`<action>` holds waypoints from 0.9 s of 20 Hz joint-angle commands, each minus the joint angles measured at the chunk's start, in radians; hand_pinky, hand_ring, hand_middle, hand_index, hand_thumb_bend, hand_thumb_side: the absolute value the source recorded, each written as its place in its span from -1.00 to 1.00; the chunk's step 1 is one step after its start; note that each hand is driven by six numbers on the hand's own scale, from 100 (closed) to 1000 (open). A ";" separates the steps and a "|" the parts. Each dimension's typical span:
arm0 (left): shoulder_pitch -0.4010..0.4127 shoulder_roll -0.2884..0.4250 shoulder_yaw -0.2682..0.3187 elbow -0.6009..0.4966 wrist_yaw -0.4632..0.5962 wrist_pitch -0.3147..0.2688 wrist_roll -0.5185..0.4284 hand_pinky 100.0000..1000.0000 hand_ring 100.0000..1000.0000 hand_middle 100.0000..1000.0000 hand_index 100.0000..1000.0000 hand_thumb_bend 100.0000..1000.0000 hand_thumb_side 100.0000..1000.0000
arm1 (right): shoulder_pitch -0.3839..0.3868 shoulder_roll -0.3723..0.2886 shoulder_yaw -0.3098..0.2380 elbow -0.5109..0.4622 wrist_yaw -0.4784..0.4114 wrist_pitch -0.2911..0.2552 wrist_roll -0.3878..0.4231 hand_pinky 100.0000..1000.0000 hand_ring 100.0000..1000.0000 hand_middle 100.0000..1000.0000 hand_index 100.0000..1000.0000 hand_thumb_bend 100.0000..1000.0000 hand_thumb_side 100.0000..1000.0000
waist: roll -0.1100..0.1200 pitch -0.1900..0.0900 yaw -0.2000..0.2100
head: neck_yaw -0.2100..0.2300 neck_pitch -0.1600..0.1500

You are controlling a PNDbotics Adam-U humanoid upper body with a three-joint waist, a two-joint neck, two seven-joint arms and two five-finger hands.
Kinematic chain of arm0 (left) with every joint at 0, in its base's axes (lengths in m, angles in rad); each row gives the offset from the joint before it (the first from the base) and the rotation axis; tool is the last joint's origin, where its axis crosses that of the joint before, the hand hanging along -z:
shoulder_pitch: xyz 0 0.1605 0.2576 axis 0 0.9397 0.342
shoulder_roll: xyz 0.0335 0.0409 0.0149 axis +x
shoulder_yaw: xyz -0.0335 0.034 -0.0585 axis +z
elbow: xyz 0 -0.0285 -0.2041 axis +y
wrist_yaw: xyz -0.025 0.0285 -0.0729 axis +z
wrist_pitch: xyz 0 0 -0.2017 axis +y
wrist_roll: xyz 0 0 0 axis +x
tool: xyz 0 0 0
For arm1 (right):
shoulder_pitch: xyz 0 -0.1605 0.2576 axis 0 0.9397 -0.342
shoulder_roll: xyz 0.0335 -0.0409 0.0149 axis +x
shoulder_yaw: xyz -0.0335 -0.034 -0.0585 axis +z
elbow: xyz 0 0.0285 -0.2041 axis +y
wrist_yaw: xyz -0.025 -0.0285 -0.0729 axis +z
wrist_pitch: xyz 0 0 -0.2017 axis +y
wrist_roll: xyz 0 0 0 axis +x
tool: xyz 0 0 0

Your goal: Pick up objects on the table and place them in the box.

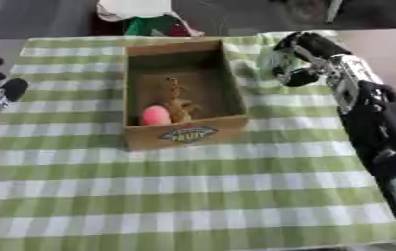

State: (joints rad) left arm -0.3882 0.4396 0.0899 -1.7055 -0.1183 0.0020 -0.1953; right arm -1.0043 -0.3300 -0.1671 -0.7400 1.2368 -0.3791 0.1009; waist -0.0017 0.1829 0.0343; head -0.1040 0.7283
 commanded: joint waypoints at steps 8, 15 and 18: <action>0.001 0.011 0.016 -0.022 0.003 0.001 0.005 0.26 0.06 0.11 0.47 0.17 -0.40 | -0.082 -0.017 0.012 -0.143 -0.125 -0.029 -0.056 0.20 0.48 -0.70 -0.41 -1.00 -0.92 | -0.002 -0.028 0.003 | 0.001 0.003; 0.001 0.007 0.014 -0.024 0.005 0.002 0.004 0.26 0.06 0.11 0.47 0.17 -0.40 | -0.096 0.008 0.050 -0.194 -0.181 -0.046 -0.018 0.20 0.48 -0.69 -0.40 -1.00 -0.91 | -0.003 -0.029 0.006 | -0.001 0.005; -0.002 0.003 0.011 -0.024 0.008 0.002 0.002 0.26 0.06 0.11 0.47 0.17 -0.40 | -0.100 0.031 0.091 -0.208 -0.207 -0.084 0.006 0.21 0.48 -0.68 -0.39 -1.00 -0.87 | -0.003 -0.028 0.010 | -0.007 0.005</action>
State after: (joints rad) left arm -0.3782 0.4303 0.0953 -1.7118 -0.1145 0.0038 -0.1934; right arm -1.0745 -0.2964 -0.0905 -0.9172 1.0476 -0.4483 0.0985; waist -0.0075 0.1726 0.0442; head -0.1077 0.7298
